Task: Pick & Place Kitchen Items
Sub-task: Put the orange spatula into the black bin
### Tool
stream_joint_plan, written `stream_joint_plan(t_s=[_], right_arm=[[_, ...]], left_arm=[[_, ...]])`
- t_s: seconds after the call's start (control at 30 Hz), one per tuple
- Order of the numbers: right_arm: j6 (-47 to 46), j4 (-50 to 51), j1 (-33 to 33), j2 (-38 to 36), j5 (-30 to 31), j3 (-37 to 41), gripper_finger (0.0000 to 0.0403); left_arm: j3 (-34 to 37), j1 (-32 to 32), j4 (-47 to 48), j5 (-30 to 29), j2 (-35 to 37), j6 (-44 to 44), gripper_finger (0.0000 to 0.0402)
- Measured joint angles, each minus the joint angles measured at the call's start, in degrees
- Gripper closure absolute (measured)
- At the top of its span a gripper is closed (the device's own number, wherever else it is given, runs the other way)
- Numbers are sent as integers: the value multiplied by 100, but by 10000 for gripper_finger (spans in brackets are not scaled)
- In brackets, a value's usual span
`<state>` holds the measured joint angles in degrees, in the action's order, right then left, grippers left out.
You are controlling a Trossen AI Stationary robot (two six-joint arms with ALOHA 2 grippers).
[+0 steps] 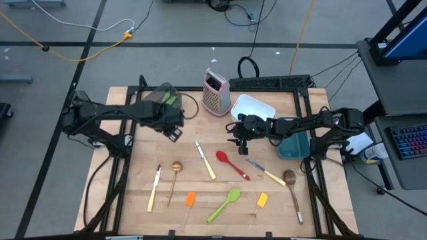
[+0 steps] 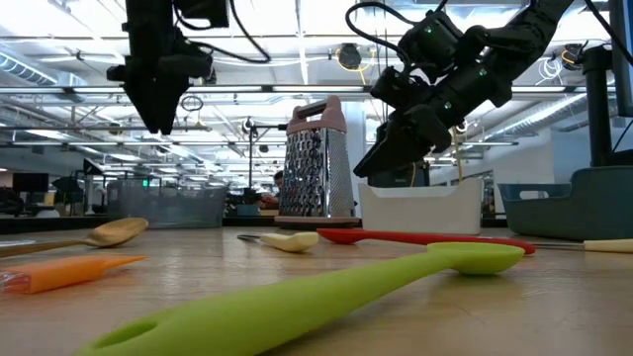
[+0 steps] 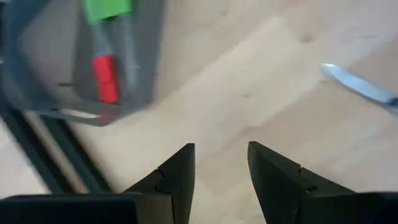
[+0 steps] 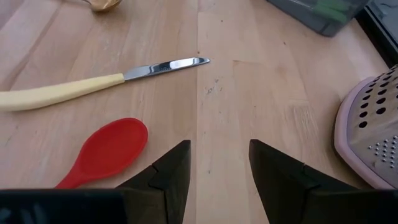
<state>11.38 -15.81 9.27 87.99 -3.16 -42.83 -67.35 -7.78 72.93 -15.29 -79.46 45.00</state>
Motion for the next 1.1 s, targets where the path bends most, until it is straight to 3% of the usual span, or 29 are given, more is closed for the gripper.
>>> stream_joint_plan(t_s=[0.4, 1.1], right_arm=[[-22, -4, 0, 0, 4, 0, 248], [-22, -2, 0, 0, 5, 0, 248]], left_arm=[[2, 1411, -1240, 2, -6, 896, 249], [5, 2925, -2434, -26, -6, 1983, 250]])
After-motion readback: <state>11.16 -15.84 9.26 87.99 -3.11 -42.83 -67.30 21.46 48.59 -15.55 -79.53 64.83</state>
